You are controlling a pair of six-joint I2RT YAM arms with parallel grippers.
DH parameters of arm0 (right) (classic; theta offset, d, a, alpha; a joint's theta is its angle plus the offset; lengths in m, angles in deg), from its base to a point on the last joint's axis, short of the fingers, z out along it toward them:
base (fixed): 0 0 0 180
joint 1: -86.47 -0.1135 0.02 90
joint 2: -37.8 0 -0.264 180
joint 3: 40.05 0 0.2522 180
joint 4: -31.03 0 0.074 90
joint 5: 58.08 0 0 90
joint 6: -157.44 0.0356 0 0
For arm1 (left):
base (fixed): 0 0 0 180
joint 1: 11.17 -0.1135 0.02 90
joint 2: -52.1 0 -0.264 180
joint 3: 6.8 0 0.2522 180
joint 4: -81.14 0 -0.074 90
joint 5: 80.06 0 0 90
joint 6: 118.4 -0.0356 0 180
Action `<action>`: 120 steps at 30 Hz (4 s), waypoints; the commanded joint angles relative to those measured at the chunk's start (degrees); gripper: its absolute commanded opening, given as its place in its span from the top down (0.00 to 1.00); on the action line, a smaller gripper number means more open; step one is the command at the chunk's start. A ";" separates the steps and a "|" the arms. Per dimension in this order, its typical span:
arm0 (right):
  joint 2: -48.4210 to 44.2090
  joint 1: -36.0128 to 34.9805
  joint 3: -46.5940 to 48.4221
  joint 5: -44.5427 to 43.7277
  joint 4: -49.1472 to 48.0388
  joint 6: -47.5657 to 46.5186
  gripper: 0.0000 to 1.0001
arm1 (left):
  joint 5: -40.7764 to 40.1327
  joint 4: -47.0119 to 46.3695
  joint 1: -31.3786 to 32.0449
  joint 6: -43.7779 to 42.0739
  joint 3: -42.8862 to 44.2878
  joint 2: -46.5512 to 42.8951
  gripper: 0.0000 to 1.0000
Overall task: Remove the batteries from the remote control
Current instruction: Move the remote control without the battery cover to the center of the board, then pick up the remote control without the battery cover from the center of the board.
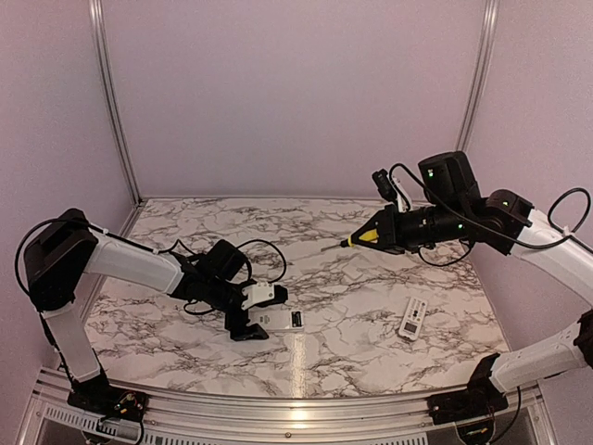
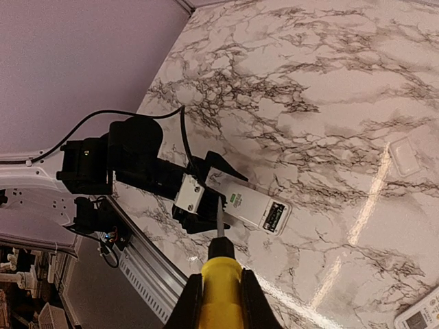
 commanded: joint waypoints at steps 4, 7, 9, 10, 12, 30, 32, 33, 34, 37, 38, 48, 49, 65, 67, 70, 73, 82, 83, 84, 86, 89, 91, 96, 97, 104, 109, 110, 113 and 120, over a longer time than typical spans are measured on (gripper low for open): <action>0.10 0.37 1.40 -0.42 1.39 -0.12 1.00 | 2.46 -5.84 0.42 1.04 -0.52 2.95 0.14; 0.31 0.42 1.38 -0.06 1.72 -0.14 1.00 | 2.44 -7.16 1.09 1.18 -0.99 3.53 0.27; 0.34 0.40 1.23 0.11 1.72 -0.22 1.00 | 2.27 -7.36 1.75 0.90 -1.20 3.86 0.37; 0.41 0.38 1.16 0.20 1.76 -0.27 1.00 | 2.03 -7.64 2.21 0.53 -1.45 3.88 0.40; 0.41 0.40 0.92 0.45 1.76 -0.32 1.00 | 1.57 -8.30 2.85 0.62 -1.90 3.76 0.47; -2.33 0.37 -0.70 -1.30 2.88 -0.56 1.00 | 0.22 -10.44 12.83 10.07 -1.71 1.67 0.55; -2.48 0.37 -0.93 -1.28 2.74 -0.45 1.00 | 0.16 -10.70 13.12 10.26 -2.07 1.99 0.50; -2.51 0.37 -0.95 -1.25 2.73 -0.33 1.00 | -0.04 -10.98 13.13 10.40 -2.26 2.05 0.46; -2.59 0.43 -1.02 -1.27 2.80 -0.32 1.00 | -0.30 -11.21 13.13 10.46 -2.58 1.99 0.43; -2.82 0.41 -1.11 -1.31 2.91 -0.16 1.00 | -0.83 -12.75 13.13 10.32 -3.96 1.19 0.33; -2.90 0.37 -1.13 -1.35 2.91 -0.15 1.00 | -0.90 -12.99 13.13 10.23 -4.24 0.91 0.30; -3.19 0.37 -1.12 -1.53 2.91 0.48 1.00 | -3.99 -14.23 12.75 13.21 -5.50 -5.73 0.01; -3.13 0.40 -1.12 -1.53 2.86 0.44 1.00 | -4.59 -14.17 12.66 13.71 -5.56 -6.55 0.01; -2.20 0.38 -2.44 -0.85 0.86 0.62 1.00 | -16.13 -23.97 9.45 27.07 -12.85 -23.31 0.01; -1.85 0.40 -2.45 -0.68 0.80 0.53 1.00 | -15.41 -24.77 8.85 26.84 -14.20 -23.87 0.01; -1.35 0.38 -2.15 -0.36 0.95 0.28 1.00 | -11.08 -26.68 6.89 28.30 -16.32 -23.12 0.01; -0.96 0.40 -1.81 -0.22 1.50 -0.08 1.00 | -3.62 -31.10 4.69 29.65 -19.26 -21.71 0.01; 1.24 0.37 1.17 -0.04 4.99 -2.10 1.00 | 6.82 -46.49 2.69 23.32 -27.61 -14.50 0.01; 1.40 0.37 1.25 -0.06 5.08 -2.08 1.00 | 8.45 -46.65 2.55 22.43 -27.31 -13.22 0.01; 1.38 0.37 1.24 -0.04 5.10 -2.01 1.00 | 9.63 -46.72 2.51 21.64 -26.98 -12.03 0.01; 1.51 0.39 1.20 -0.04 5.16 -1.85 1.00 | 10.87 -47.74 2.54 20.07 -26.68 -9.35 0.01; 1.52 0.38 1.01 -0.17 5.18 -1.46 1.00 | 11.31 -50.25 2.57 18.48 -26.63 -6.44 0.01; 1.55 0.37 0.96 -0.37 5.19 -1.21 1.00 | 11.91 -50.67 2.51 17.17 -25.85 -3.80 0.02; 2.09 0.37 1.52 -0.82 5.46 -1.11 1.00 | 14.22 -45.65 2.88 12.55 -22.04 0.14 0.05; 2.23 0.37 1.63 -0.90 5.39 -1.15 1.00 | 14.07 -45.69 3.06 12.14 -21.75 0.52 0.05; 4.23 0.42 2.18 -0.42 5.11 -1.60 1.00 | 10.18 -44.28 5.74 8.78 -19.42 4.05 0.09; 5.32 0.38 2.78 0.13 5.11 -2.10 1.00 | 9.91 -44.04 7.26 8.44 -18.78 5.23 0.10; 5.52 0.37 2.80 0.21 5.07 -2.19 1.00 | 9.84 -44.04 7.45 8.41 -18.69 5.46 0.11; 5.75 0.37 2.74 0.46 4.93 -2.21 1.00 | 9.64 -43.47 8.17 8.23 -18.50 5.98 0.12; 5.69 0.40 2.83 0.40 4.95 -2.13 1.00 | 7.25 -43.63 9.16 13.35 -19.17 3.13 0.11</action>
